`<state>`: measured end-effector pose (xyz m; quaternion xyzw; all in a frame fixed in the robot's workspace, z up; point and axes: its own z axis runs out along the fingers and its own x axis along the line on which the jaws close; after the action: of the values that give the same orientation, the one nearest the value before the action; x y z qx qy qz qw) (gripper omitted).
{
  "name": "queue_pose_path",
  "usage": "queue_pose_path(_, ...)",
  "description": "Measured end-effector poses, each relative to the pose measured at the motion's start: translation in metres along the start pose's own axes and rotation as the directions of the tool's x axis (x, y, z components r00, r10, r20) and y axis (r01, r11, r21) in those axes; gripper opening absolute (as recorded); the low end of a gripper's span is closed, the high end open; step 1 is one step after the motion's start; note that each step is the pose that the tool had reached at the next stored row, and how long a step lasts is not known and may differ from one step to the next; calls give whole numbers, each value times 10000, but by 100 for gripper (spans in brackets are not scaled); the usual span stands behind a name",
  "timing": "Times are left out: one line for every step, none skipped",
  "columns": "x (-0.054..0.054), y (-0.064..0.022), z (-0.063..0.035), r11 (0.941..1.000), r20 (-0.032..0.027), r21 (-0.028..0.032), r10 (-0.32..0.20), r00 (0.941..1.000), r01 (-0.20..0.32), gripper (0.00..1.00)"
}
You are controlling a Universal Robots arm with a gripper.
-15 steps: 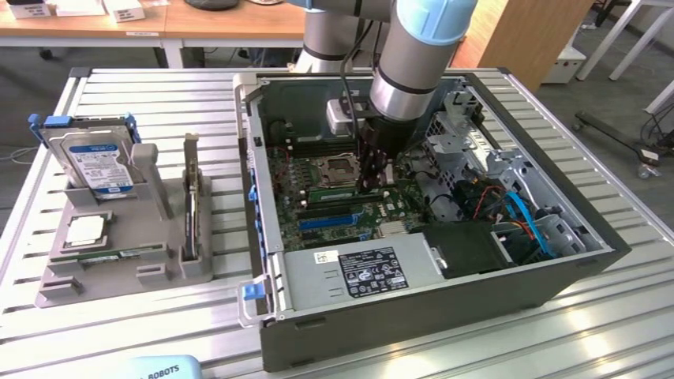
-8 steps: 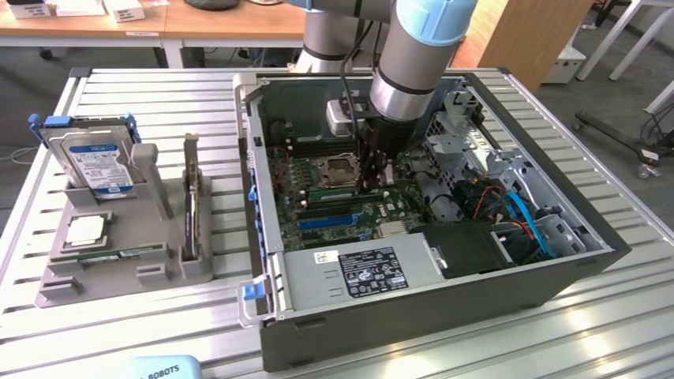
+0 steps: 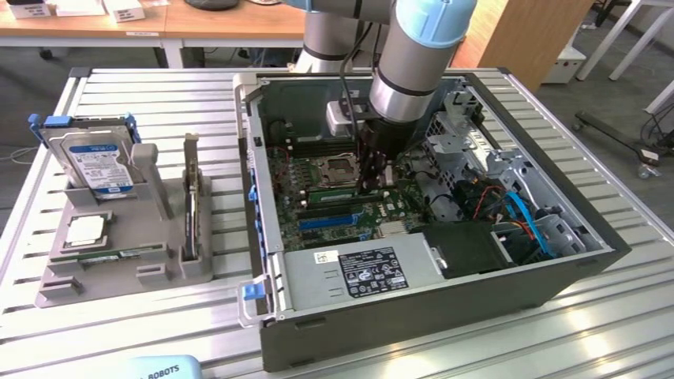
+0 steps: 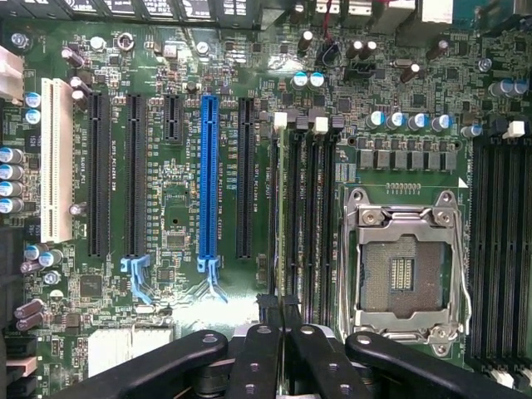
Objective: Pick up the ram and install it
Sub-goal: 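Insert the ram into the slot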
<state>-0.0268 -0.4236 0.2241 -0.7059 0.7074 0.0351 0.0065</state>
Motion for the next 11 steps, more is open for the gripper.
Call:
queue_pose_path(1,0,4,10000,-2,0,0,10000,0,12)
queue_pose_path(1,0,5,10000,-2,0,0,10000,0,12)
queue_pose_path(1,0,5,10000,-3,-1,0,10000,0,12)
queue_pose_path(1,0,5,10000,-2,-1,0,10000,0,12)
queue_pose_path(1,0,5,10000,-2,0,0,10000,0,12)
queue_pose_path(1,0,6,10000,-1,0,0,10000,0,12)
queue_pose_path(0,0,6,10000,-1,0,0,10000,0,12)
queue_pose_path(0,0,6,10000,0,0,0,10000,0,13)
queue_pose_path(0,0,7,10000,2,1,0,10000,0,13)
queue_pose_path(0,0,7,10000,2,0,0,10000,0,13)
queue_pose_path(0,0,7,10000,2,1,0,10000,0,19)
